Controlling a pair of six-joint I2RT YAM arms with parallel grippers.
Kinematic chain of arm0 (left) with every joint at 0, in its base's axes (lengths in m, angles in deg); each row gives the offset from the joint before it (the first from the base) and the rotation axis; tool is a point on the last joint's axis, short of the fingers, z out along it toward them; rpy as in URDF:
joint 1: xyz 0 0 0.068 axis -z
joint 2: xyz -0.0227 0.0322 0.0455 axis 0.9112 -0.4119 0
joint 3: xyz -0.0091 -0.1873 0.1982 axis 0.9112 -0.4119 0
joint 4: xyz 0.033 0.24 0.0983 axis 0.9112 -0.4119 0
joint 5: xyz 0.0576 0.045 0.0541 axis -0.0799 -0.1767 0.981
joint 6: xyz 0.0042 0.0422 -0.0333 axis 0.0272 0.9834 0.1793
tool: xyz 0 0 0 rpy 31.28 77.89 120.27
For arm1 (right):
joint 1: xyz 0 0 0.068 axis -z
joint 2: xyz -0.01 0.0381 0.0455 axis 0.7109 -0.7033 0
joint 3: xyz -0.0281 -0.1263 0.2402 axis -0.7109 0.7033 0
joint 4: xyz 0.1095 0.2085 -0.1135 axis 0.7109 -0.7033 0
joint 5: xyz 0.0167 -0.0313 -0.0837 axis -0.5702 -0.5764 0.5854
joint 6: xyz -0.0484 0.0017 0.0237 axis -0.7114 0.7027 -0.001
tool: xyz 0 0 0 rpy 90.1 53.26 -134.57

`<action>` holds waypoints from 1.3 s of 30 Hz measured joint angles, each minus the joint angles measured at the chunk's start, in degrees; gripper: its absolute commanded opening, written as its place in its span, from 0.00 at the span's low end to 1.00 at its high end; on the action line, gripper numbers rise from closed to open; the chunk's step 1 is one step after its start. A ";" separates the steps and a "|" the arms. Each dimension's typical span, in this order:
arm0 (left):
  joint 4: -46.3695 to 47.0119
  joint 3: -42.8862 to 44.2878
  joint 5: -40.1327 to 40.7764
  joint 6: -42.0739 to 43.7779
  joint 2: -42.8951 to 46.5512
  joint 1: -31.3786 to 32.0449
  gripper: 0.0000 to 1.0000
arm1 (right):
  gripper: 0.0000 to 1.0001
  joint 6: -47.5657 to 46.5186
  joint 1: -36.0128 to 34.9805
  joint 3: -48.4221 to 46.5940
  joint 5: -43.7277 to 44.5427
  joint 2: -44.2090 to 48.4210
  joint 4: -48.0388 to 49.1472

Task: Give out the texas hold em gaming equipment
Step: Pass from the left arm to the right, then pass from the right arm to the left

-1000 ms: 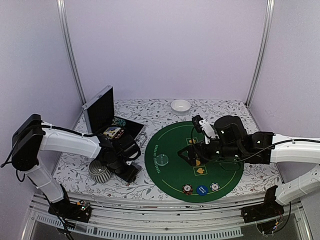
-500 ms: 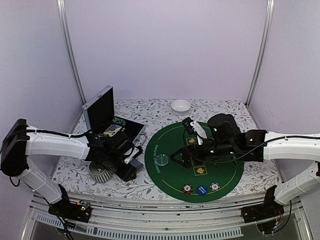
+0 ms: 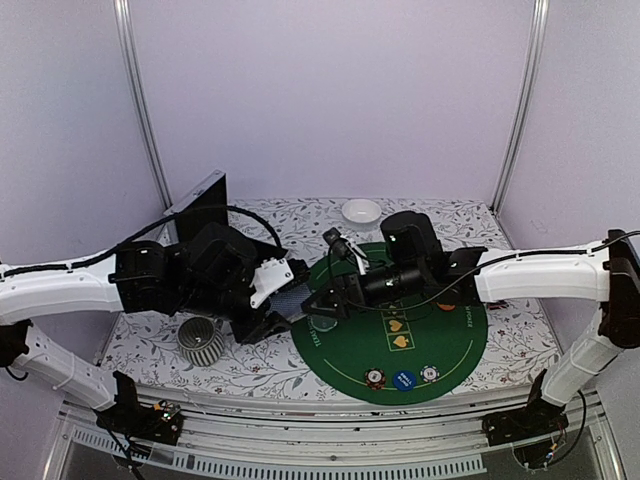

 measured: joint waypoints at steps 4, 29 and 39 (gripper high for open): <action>-2.64 0.79 1.53 3.98 0.20 0.22 0.50 | 0.87 1.05 -1.25 -2.10 -4.35 -4.22 1.90; -6.95 0.59 8.17 13.44 2.69 4.17 0.73 | 0.03 10.29 -2.21 -7.54 -13.86 -13.77 8.24; -0.98 -3.76 8.85 16.76 4.24 4.63 0.95 | 0.03 9.03 -2.14 -4.83 -16.24 -12.70 9.90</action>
